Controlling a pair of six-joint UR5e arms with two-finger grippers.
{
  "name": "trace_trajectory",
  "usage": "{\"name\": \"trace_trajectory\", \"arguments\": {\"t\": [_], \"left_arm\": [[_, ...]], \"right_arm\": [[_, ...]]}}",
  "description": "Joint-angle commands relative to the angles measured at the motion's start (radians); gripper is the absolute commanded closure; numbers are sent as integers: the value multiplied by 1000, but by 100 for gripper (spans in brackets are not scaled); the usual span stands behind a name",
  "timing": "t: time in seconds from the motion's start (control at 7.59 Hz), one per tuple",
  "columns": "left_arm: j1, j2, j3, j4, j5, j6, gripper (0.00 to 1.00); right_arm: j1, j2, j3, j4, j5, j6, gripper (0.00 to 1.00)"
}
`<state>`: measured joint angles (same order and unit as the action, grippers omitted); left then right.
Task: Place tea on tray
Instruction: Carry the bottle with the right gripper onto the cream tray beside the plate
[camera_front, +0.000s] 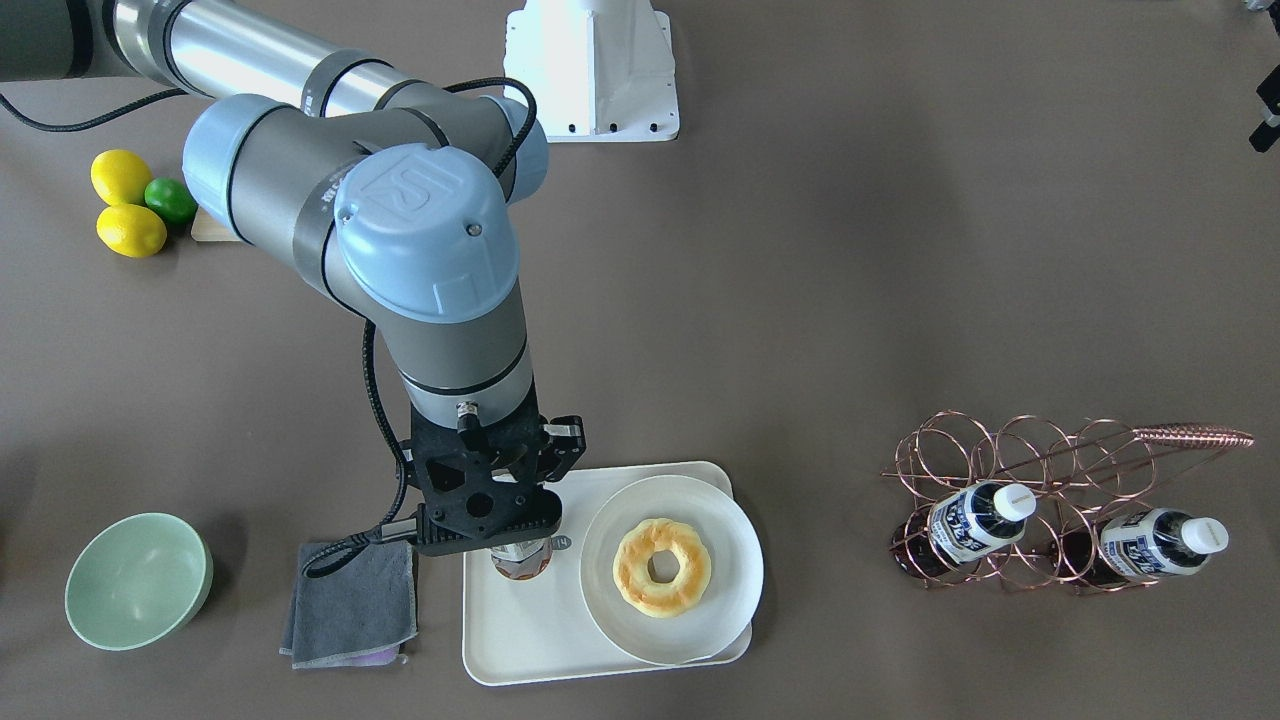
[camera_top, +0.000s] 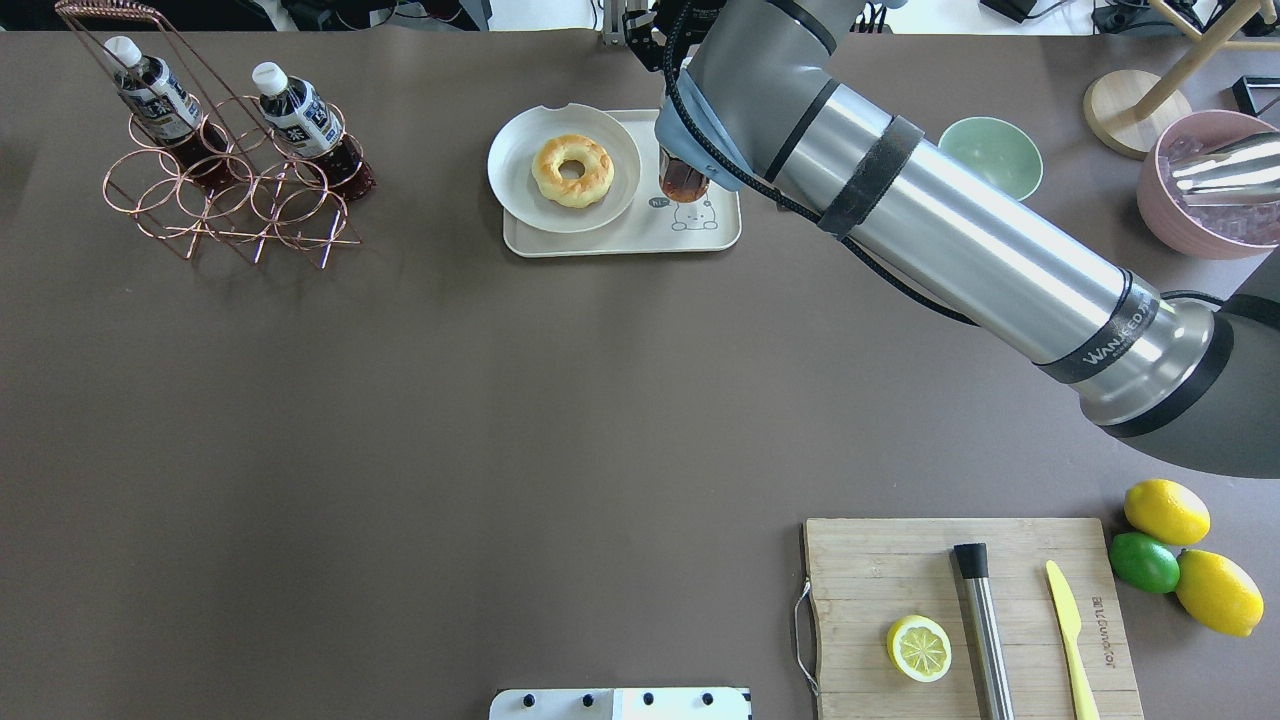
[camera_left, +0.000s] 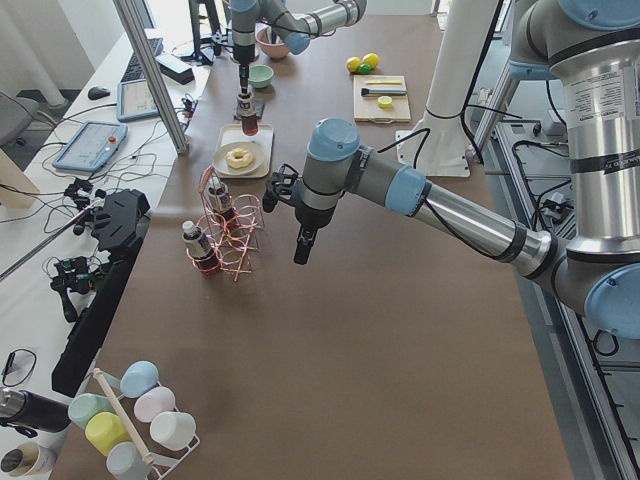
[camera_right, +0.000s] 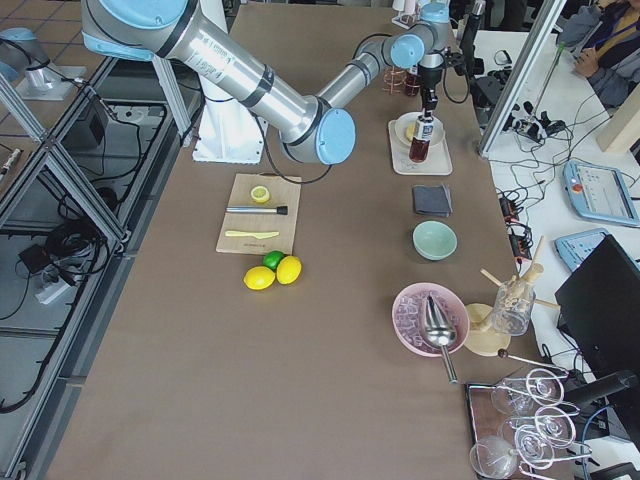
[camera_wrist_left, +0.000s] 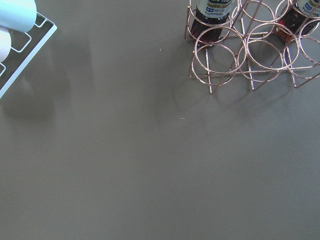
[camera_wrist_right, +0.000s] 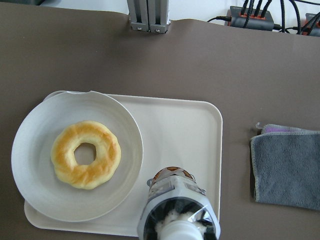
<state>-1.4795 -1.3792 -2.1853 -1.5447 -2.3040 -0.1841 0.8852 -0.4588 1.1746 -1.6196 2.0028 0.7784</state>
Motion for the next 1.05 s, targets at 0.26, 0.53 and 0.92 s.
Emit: {"name": "trace_trajectory", "arguments": {"t": [0.26,0.53,0.92], "left_arm": [[-7,66,-14,-69,1,2,4],[-7,66,-11,-69,1,2,4],[-7,65,-10,-69,1,2,4]], "right_arm": [[9,-1,-52,47,1,-16,100],[1,-4,-53,55,-1,-16,100],[0,-9,-52,53,-1,-16,100]]}}
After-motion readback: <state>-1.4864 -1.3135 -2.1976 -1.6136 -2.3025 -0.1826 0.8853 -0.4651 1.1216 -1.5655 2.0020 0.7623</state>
